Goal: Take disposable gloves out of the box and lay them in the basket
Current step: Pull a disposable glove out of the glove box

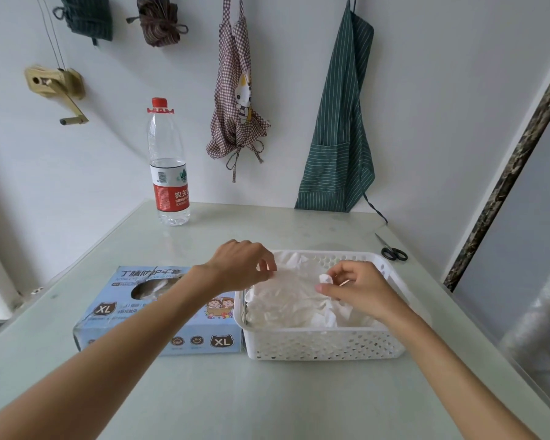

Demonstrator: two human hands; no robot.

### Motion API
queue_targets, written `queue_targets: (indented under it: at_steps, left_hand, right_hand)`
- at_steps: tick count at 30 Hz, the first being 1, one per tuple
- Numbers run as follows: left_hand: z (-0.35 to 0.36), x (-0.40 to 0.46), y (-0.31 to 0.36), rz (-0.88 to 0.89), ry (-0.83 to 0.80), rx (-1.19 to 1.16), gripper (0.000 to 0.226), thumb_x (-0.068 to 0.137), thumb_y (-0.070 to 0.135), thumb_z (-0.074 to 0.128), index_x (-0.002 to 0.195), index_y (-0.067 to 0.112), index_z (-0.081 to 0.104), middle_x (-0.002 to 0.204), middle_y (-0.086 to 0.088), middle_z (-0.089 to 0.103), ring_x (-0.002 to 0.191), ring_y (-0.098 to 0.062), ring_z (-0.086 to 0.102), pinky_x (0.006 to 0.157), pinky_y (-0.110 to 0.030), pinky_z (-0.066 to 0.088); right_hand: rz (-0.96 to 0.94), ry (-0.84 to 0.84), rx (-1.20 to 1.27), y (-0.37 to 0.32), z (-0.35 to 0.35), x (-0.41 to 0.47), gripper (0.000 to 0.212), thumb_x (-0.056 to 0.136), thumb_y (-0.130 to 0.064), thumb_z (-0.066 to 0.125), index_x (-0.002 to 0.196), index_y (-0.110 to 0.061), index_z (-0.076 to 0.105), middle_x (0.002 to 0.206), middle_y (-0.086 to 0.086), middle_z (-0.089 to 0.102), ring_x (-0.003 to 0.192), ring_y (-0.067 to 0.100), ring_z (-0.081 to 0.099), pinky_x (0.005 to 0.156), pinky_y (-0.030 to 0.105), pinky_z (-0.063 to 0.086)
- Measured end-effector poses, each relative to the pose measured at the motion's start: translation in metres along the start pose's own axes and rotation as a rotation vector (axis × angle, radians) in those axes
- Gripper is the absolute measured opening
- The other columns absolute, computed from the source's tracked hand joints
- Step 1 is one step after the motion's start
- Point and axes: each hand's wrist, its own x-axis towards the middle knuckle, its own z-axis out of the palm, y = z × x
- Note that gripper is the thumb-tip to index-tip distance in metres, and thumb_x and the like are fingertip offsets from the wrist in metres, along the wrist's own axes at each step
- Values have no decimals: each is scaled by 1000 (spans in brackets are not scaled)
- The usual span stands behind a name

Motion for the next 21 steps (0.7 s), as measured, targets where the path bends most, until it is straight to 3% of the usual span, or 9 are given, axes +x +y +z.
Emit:
queue_targets:
  at_steps: [2, 6, 8, 11, 14, 15, 17, 19, 21]
  left_hand:
    - [-2, -2, -2, -7, -32, -8, 22, 94, 36, 55, 111, 28, 67, 108, 11, 69, 95, -9, 63, 80, -23, 43]
    - [-9, -6, -4, -26, -124, -25, 28, 95, 42, 52, 114, 29, 67, 114, 11, 68, 99, -9, 63, 86, -25, 45]
    - [-17, -8, -4, -48, -99, -29, 32, 95, 47, 48, 114, 29, 66, 114, 12, 67, 99, -9, 63, 87, -27, 46]
    - [-21, -3, 3, -20, 108, 22, 34, 99, 44, 40, 120, 28, 61, 124, 10, 62, 106, -12, 61, 89, -28, 46]
    - [-5, 8, 27, 117, -11, -7, 52, 99, 50, 29, 144, 25, 36, 153, 2, 33, 137, -17, 37, 112, -39, 30]
    - [4, 10, 34, 134, -113, 19, 62, 97, 55, 25, 150, 23, 22, 158, 1, 18, 144, -17, 22, 117, -40, 20]
    - [20, 12, 39, 86, -269, 117, 79, 91, 67, 18, 153, 22, -2, 160, 1, -7, 147, -15, -4, 120, -40, 2]
    - [30, 9, 33, 24, -354, 206, 91, 85, 76, 15, 151, 20, -12, 158, 3, -17, 146, -12, -14, 119, -40, -7]
    - [32, 3, 28, -16, -424, 274, 98, 81, 81, 15, 150, 19, -15, 158, 4, -18, 145, -11, -15, 118, -40, -12]
  right_hand:
    - [5, -73, 91, -2, 5, -2, 16, 74, -17, 81, 82, -15, 67, 74, -1, 68, 62, 6, 62, 67, 20, 51]
    - [42, -429, 49, -12, 4, -10, 20, 86, -30, 68, 102, -18, 73, 87, -3, 75, 76, 5, 67, 62, 15, 46]
    - [-21, -367, 40, -15, -10, -5, 20, 92, -30, 60, 101, -18, 73, 89, -2, 75, 73, 6, 67, 59, 15, 46]
    - [-50, -117, 146, -9, -27, 9, 17, 95, -20, 56, 94, -16, 73, 82, 2, 73, 69, 9, 64, 55, 16, 46]
    - [-77, -102, -156, 4, -14, 23, 21, 98, -13, 49, 110, -17, 66, 109, 2, 69, 102, 16, 63, 84, 23, 49]
    - [-85, -171, -332, 11, -7, 25, 29, 99, -15, 46, 126, -16, 57, 130, 2, 59, 122, 18, 53, 99, 28, 42]
    - [-56, -346, -657, 26, 0, 26, 53, 102, -32, 39, 151, -23, 23, 159, -2, 18, 147, 19, 14, 117, 38, 16]
    - [8, -428, -825, 35, -3, 25, 68, 97, -57, 29, 152, -34, -5, 160, -6, -15, 146, 18, -16, 118, 43, -3]
    - [61, -433, -860, 44, -11, 25, 83, 87, -73, 27, 148, -38, -16, 156, -7, -27, 143, 19, -26, 117, 45, -10]
